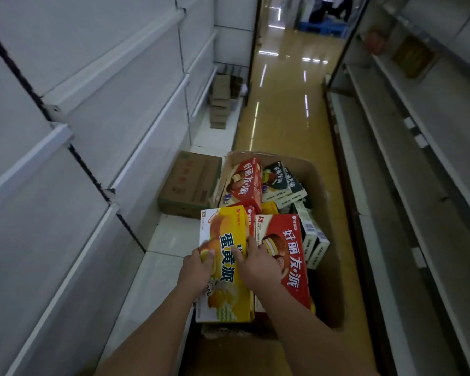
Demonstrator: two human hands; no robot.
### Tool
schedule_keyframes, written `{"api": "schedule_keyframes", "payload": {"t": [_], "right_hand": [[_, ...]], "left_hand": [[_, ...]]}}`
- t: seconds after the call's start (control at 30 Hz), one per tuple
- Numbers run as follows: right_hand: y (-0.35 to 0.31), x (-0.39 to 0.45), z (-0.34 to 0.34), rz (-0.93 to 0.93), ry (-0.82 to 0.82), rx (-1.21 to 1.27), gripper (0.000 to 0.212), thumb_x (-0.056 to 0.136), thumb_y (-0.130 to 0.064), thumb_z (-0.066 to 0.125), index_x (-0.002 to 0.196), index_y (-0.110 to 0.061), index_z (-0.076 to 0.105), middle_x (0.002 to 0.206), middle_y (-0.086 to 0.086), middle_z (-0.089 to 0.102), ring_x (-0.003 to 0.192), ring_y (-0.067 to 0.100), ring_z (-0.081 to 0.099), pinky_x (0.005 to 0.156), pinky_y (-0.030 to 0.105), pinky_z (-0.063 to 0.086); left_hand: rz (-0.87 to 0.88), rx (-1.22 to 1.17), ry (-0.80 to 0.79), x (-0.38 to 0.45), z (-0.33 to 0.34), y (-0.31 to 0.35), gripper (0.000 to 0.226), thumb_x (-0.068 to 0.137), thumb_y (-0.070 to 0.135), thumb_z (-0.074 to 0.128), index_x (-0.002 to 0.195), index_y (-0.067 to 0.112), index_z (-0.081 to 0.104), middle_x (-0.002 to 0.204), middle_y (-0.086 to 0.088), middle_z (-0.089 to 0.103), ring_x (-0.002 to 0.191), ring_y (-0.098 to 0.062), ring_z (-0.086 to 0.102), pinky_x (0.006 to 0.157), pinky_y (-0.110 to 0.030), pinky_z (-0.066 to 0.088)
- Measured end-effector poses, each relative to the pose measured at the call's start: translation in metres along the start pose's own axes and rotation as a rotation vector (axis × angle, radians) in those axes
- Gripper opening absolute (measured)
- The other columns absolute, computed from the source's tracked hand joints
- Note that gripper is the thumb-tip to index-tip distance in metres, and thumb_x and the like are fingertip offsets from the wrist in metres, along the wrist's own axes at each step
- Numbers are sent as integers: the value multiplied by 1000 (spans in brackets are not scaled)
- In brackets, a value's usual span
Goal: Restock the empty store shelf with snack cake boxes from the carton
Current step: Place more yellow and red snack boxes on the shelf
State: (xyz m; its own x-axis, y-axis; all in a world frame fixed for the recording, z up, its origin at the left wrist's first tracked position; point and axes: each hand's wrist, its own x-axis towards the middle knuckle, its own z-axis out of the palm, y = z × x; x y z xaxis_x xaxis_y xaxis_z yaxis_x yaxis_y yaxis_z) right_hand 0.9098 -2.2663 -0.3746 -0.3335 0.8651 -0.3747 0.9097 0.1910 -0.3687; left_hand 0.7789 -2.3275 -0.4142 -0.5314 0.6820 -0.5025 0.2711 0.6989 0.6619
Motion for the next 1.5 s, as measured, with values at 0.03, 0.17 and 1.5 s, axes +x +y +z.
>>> {"api": "schedule_keyframes", "payload": {"t": [0.03, 0.17, 1.5], "right_hand": [[-1, -1, 1, 22, -15, -6, 70, 96, -62, 26, 151, -21, 16, 144, 13, 38, 120, 34, 51, 85, 41, 46], [-4, -2, 5, 82, -50, -26, 76, 95, -65, 22, 154, -23, 3, 153, 15, 28, 125, 35, 48, 90, 41, 45], [185, -135, -138, 372, 503, 1396, 65, 76, -32, 79, 124, -11, 41, 113, 13, 65, 92, 28, 69, 83, 45, 57]], "left_hand": [[-4, -32, -3, 2, 1, 1, 58, 96, 52, 37, 132, 8, 48, 126, -16, 55, 111, -31, 56, 94, -42, 47], [-29, -80, 12, 8, 4, 0, 74, 83, 68, 33, 130, 15, 53, 124, -14, 58, 111, -32, 57, 96, -48, 47], [400, -380, 9, -115, 94, 192, 94, 87, 44, 63, 153, 11, 5, 154, -16, 25, 141, -33, 26, 113, -47, 29]]}}
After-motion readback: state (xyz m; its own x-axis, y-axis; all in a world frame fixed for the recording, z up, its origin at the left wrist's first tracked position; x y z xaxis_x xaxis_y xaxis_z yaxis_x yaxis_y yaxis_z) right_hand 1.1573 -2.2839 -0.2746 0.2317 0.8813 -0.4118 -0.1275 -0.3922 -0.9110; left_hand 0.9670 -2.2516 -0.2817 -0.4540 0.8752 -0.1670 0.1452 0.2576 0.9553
